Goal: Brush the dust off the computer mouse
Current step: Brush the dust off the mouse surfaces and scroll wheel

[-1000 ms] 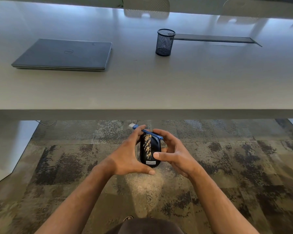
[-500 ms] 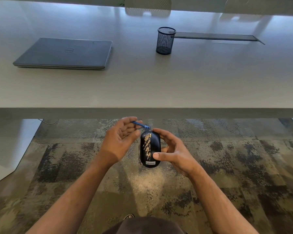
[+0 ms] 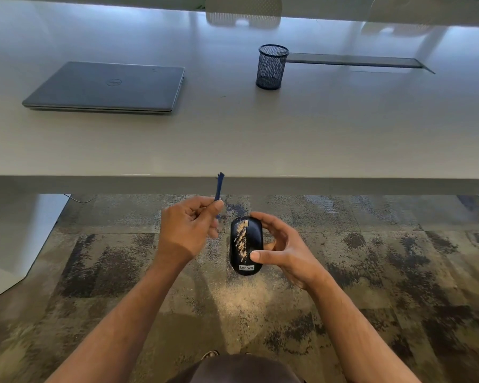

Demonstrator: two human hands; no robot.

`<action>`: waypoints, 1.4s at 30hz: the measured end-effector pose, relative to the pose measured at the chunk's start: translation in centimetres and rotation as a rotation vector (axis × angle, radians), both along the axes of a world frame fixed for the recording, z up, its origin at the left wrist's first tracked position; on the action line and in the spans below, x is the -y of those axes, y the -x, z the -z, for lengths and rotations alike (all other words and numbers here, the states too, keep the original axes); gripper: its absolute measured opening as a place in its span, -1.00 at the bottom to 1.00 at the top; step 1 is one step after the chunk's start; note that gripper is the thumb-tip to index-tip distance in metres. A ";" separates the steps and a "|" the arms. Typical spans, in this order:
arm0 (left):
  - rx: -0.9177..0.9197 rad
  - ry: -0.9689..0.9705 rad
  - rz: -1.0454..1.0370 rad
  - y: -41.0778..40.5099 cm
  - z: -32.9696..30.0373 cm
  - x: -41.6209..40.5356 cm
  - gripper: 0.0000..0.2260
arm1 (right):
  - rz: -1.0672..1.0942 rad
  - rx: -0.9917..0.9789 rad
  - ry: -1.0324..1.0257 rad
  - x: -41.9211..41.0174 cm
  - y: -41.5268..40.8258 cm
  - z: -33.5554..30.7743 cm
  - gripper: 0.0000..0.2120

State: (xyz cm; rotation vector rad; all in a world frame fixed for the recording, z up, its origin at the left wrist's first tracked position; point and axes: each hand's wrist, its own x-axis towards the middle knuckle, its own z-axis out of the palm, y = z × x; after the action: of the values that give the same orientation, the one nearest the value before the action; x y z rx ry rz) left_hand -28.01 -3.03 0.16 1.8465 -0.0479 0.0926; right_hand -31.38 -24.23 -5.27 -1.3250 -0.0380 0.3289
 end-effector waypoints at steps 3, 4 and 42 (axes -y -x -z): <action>0.085 -0.068 0.002 -0.2 -0.1 -0.4 -0.96 | 0.012 -0.002 -0.015 0.0 -0.2 0.2 -0.17; 0.097 -0.051 0.020 -0.3 -0.2 -0.5 -0.97 | 0.013 -0.004 -0.021 -0.1 -0.3 0.2 -0.17; 0.304 0.065 -0.028 5.6 4.0 -1.9 -0.95 | 0.054 -0.061 -0.139 -1.4 -2.7 -0.1 -0.16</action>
State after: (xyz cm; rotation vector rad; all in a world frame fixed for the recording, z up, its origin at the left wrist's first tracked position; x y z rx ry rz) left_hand -33.58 -1.17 -3.84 1.7549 -0.2285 0.3899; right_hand -28.68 -22.83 -5.13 -1.1754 0.0256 0.3155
